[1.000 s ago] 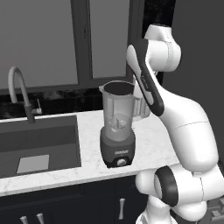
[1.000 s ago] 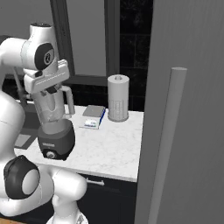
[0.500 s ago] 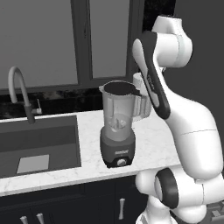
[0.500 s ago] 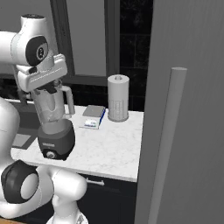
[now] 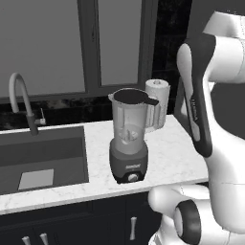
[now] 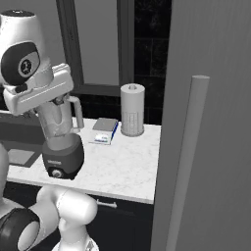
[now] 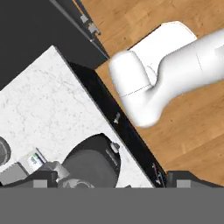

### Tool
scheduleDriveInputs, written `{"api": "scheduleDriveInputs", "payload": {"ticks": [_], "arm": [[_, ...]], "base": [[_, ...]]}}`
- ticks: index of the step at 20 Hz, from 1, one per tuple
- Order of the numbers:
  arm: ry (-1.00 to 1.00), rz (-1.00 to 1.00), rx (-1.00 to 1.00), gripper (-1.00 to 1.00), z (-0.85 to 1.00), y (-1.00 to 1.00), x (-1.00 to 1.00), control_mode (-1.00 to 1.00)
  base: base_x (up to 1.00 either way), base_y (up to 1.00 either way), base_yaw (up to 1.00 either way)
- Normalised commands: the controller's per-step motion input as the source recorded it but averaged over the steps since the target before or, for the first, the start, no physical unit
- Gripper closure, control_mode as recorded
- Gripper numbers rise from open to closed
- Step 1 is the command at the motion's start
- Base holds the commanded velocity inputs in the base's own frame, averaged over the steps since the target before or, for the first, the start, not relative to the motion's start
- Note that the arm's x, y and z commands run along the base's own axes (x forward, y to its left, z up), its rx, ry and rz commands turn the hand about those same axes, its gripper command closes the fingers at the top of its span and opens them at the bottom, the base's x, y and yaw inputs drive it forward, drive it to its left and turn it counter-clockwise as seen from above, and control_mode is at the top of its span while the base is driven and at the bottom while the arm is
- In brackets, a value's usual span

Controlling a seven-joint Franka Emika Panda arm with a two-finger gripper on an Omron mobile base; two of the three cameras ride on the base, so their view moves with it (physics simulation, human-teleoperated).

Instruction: Close the lid blender by securely placing the lid on top.

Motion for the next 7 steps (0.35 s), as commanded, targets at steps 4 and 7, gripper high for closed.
{"api": "scheduleDriveInputs", "payload": {"ticks": [4, 7], "arm": [[-0.44, -0.06, 0.0, -1.0, 0.0, 0.0, -0.93, -1.0], [-0.61, 0.0, 0.0, -1.0, 0.0, 0.08, -0.42, -1.0]], "base": [[0.0, 0.0, 0.0], [0.0, 0.0, 0.0]]}}
